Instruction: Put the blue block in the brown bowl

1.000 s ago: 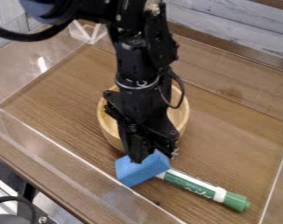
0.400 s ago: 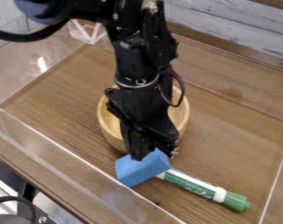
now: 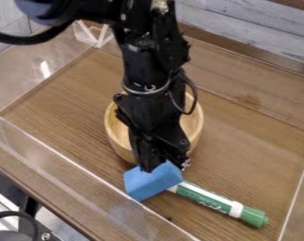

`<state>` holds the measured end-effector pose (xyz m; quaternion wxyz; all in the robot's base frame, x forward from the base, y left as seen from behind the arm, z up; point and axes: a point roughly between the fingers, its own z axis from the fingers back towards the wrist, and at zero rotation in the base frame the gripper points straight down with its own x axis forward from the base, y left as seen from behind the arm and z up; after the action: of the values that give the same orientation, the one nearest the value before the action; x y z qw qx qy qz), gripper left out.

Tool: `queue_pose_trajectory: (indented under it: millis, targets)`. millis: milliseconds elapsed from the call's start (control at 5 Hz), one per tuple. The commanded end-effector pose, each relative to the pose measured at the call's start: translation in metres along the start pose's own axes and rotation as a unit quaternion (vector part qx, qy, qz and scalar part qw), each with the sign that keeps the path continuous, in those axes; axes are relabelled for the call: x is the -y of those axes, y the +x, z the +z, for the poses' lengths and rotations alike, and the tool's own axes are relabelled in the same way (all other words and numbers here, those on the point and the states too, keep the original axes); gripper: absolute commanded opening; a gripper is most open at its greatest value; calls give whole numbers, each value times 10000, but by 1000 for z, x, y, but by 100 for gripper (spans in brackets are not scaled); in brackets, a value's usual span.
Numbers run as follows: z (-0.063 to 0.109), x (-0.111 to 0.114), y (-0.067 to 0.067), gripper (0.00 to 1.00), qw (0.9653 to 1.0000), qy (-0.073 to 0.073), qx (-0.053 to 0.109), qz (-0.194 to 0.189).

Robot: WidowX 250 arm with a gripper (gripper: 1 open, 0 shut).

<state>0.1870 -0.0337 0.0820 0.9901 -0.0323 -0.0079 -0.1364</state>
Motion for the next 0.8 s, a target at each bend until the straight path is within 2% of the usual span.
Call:
queue_pose_trajectory:
  millis: [0,400,600]
  targets:
    - [12,-3,10,0,9996,27,269,-61]
    - [14,-4,12,0,9993,27,304,-237]
    - [13,-5,12,100,9990,28,319,-326]
